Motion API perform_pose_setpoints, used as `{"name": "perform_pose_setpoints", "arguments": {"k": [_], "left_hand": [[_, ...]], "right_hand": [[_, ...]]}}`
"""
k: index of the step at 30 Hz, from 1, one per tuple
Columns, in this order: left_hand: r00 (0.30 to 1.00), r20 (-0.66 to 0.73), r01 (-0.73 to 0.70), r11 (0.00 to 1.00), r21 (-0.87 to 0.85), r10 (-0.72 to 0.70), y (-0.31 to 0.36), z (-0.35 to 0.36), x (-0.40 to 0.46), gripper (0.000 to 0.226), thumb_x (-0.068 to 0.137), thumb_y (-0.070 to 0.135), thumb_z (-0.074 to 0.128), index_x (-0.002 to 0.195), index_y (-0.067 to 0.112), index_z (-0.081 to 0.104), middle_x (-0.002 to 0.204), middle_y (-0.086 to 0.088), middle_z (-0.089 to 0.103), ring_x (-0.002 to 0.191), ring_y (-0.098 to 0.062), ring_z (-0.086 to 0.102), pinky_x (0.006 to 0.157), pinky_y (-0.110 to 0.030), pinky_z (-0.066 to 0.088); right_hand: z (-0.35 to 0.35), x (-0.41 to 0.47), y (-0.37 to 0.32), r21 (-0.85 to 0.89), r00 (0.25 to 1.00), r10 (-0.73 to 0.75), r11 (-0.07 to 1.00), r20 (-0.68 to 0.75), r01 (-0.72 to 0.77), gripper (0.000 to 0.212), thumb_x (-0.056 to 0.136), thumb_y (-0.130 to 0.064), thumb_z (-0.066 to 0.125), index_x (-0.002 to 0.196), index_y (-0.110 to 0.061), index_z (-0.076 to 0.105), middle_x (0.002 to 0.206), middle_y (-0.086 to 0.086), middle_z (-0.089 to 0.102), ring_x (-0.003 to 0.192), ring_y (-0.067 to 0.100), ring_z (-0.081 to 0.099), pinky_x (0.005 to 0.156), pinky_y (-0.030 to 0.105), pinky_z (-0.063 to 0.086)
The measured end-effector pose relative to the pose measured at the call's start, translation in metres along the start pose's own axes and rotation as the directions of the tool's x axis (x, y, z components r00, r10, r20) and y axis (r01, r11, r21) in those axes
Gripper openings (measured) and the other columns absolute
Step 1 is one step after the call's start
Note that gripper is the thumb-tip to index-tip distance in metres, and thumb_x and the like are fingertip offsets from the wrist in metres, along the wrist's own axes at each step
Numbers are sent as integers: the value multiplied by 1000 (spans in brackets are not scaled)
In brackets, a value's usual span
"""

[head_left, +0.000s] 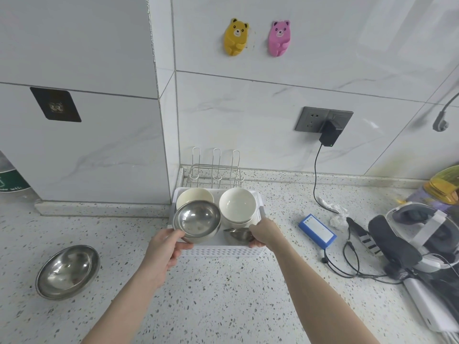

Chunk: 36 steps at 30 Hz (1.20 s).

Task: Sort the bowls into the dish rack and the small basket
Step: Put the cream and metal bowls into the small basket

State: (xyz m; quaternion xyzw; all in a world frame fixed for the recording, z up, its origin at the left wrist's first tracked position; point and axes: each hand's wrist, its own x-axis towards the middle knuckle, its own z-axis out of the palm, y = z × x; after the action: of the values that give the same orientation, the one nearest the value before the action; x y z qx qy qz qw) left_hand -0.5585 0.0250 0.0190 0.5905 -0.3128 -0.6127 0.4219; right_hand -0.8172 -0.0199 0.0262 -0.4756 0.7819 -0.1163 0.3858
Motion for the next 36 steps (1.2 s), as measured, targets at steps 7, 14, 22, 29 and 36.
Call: {"name": "perform_pose_setpoints", "arguments": {"k": [7, 14, 22, 29, 36], "left_hand": [[1000, -2, 8, 1000, 4, -8, 3, -2, 3, 16, 92, 15, 59, 107, 9, 63, 82, -19, 76, 40, -8, 37, 34, -18, 27], [999, 20, 39, 999, 4, -39, 14, -5, 8, 22, 93, 16, 60, 109, 1, 63, 84, -23, 75, 43, -10, 38, 34, -18, 27], [993, 60, 95, 994, 55, -98, 20, -14, 13, 25, 93, 18, 58, 106, -3, 65, 78, -21, 73, 42, -10, 36, 34, -19, 27], [984, 108, 130, 987, 92, -140, 22, -15, 13, 29, 94, 19, 57, 106, -6, 64, 74, -19, 71, 41, -10, 38, 33, -18, 27], [990, 63, 110, 974, 200, -125, 28, -15, 16, 43, 93, 41, 58, 100, 1, 69, 68, -9, 71, 38, -8, 34, 30, -17, 22]], "right_hand": [[-17, -17, -13, -173, 953, -195, 972, -231, 157, 32, 96, -37, 45, 125, -26, 54, 96, -1, 72, 77, 15, 64, 69, 31, 53], [-5, -43, -24, 181, 835, -550, 819, -19, 544, 36, 92, -35, 62, 127, -42, 55, 127, -10, 58, 73, 10, 70, 72, 17, 53], [13, -44, -25, 267, 800, -599, 777, 32, 570, 39, 92, -30, 66, 125, -45, 54, 136, -10, 48, 66, 14, 71, 53, 12, 45], [17, -34, -27, 434, 796, -589, 759, 140, 485, 26, 88, -32, 71, 107, -47, 63, 132, -12, 55, 63, 26, 73, 74, 39, 61], [24, -21, -21, 460, 818, -563, 760, 114, 459, 7, 85, -35, 72, 90, -34, 67, 117, -7, 63, 54, 26, 69, 60, 39, 60]]}}
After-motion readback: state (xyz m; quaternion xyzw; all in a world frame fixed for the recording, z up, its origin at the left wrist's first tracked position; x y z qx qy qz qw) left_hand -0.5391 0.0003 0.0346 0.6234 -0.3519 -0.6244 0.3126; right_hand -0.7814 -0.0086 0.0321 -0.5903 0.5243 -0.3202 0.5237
